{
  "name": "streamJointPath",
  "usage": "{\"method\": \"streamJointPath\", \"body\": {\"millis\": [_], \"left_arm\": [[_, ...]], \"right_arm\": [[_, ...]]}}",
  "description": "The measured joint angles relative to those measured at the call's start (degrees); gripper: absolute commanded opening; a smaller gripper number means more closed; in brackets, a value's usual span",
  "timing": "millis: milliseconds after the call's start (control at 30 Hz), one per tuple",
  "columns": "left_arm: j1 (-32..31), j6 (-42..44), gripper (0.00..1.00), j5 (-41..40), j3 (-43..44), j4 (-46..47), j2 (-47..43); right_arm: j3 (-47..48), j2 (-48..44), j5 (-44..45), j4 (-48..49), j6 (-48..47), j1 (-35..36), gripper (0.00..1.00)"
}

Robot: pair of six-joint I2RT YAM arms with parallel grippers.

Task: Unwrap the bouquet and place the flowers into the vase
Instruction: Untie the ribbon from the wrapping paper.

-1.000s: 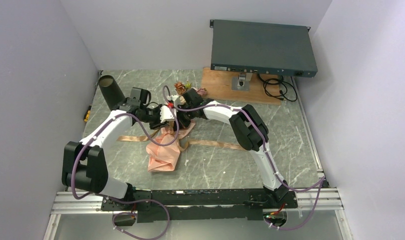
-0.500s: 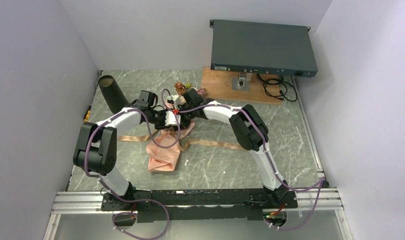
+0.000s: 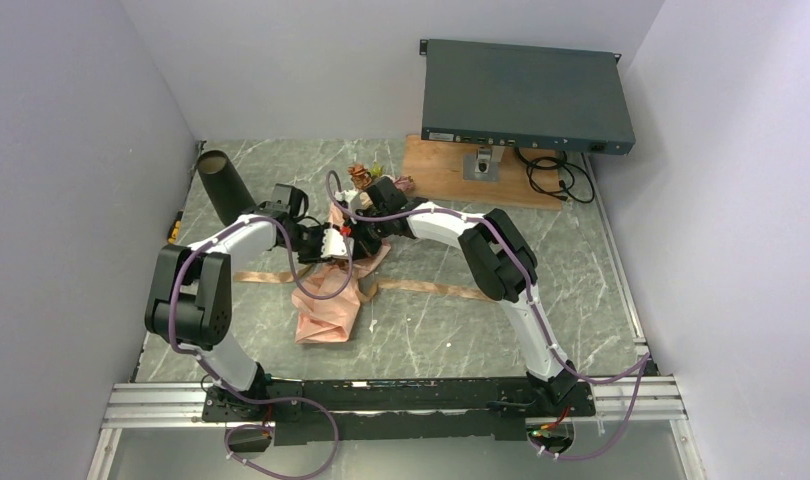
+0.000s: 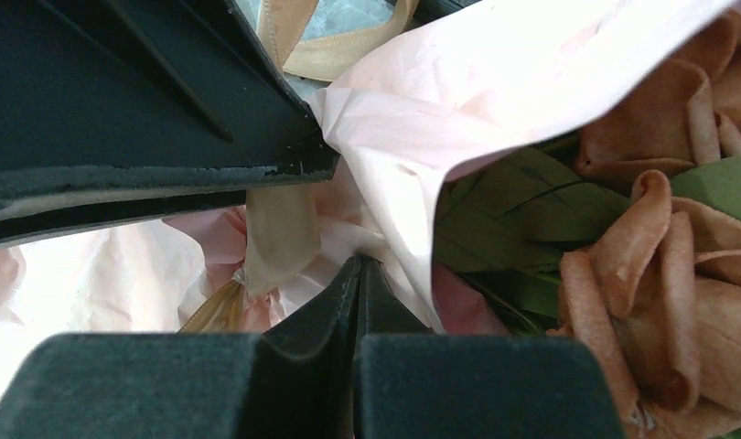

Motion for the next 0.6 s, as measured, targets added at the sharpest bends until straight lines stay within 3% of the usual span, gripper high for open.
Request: {"method": "streamJointPath", "body": {"millis": [100,167,200,367,600], "left_arm": [[0.09,0.04,0.2,-0.46,0.0,-0.11,0.0],[0.09,-0.33,0.03,-0.55,0.0,-0.33,0.0],[0.04,-0.42,0.0,-0.5,0.0,-0.42,0.0],[0.0,-4.48,0.0,-0.44,0.5,0.0,-1.97],[-1.36,-19.74,0.0,0.9,4.15,-3.15,-9.49]], "right_arm": [[0.0,0.0,-0.09,0.0,-0.11,0.0,0.0],[0.0,0.0,-0.09,0.0,-0.13,0.0,0.0],[0.0,0.0,-0.09,0.0,-0.15,0.0,0.0],[0.02,0.02,-0.09,-0.02,-0.31,0.0,0.0],[1.55,0.52,1.73,1.14,-1.31,0.0,0.0]]}}
